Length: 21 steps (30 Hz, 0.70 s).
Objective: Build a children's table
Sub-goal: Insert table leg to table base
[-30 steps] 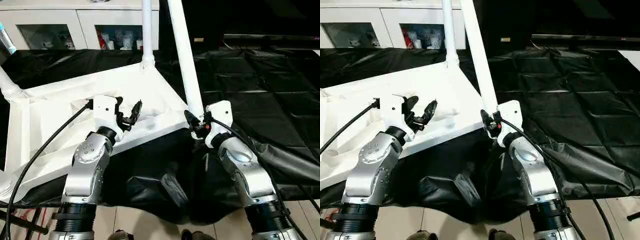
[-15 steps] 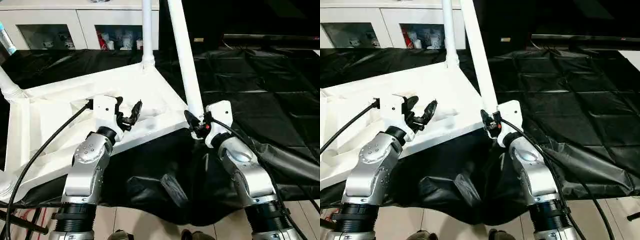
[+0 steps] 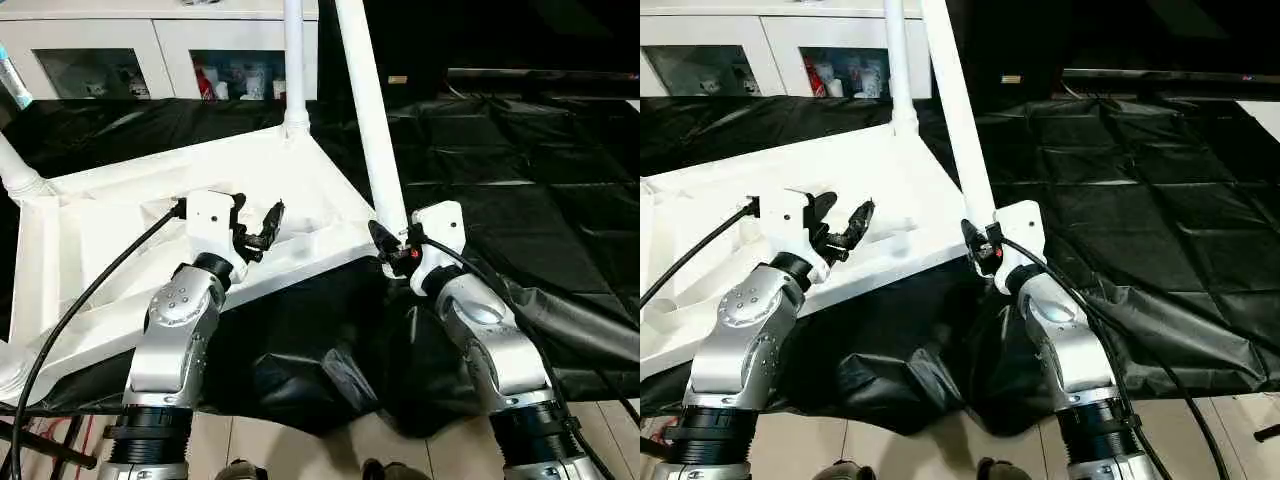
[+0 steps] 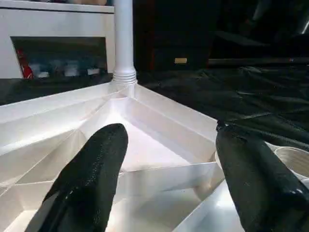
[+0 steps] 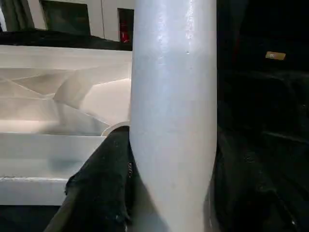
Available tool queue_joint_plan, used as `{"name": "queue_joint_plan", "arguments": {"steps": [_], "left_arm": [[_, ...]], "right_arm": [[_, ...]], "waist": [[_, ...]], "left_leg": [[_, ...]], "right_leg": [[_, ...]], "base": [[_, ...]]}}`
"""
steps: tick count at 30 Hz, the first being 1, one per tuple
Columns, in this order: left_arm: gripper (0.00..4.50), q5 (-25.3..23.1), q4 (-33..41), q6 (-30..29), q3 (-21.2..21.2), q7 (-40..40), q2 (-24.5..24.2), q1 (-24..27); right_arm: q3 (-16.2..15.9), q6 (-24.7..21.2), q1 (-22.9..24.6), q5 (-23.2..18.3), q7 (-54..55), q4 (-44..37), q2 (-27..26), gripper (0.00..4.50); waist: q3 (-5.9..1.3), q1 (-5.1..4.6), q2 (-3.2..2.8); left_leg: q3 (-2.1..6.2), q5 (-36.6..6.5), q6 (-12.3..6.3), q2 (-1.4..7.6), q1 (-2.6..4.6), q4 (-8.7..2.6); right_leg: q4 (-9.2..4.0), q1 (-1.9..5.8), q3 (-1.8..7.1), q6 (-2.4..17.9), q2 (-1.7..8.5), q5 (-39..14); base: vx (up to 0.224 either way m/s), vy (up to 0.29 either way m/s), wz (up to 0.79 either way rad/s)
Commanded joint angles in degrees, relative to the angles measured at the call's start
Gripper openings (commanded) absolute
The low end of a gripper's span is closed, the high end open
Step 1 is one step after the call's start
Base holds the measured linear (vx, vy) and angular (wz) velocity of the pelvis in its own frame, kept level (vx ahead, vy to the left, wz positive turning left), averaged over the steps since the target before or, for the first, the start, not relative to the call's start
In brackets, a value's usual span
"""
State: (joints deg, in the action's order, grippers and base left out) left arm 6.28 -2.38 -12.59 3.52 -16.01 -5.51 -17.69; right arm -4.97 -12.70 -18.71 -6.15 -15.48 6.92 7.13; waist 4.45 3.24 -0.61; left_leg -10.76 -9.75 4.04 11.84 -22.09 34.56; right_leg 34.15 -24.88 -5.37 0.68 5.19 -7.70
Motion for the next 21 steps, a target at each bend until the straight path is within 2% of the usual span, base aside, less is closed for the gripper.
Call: {"name": "queue_joint_plan", "arguments": {"steps": [1, 21], "left_arm": [[3.36, -0.3, 0.9, -0.4, -0.4, 0.2, 0.0, -0.3], [3.36, -0.3, 0.9, -0.4, -0.4, 0.2, 0.0, -0.3]], "right_arm": [[0.2, 0.4, -0.1, -0.2, -0.1, -0.5, 0.1, 1.87], [0.2, 0.4, -0.1, -0.2, -0.1, -0.5, 0.1, 1.87]], "waist": [[-5.47, 0.06, -0.03], [-5.43, 0.06, -0.05]], "left_leg": [[0.41, -12.1, -2.50, 0.60, 0.64, -3.41], [0.43, -12.4, -2.40, 0.61, 0.65, -3.45]], "right_leg": [[-4.08, 3.81, 2.38, 6.9, 1.95, -16.6], [-4.17, 3.80, 2.36, 6.7, 1.97, -17.4]], "base": [[0.000, 0.000, 0.00], [0.000, 0.000, 0.00]]}}
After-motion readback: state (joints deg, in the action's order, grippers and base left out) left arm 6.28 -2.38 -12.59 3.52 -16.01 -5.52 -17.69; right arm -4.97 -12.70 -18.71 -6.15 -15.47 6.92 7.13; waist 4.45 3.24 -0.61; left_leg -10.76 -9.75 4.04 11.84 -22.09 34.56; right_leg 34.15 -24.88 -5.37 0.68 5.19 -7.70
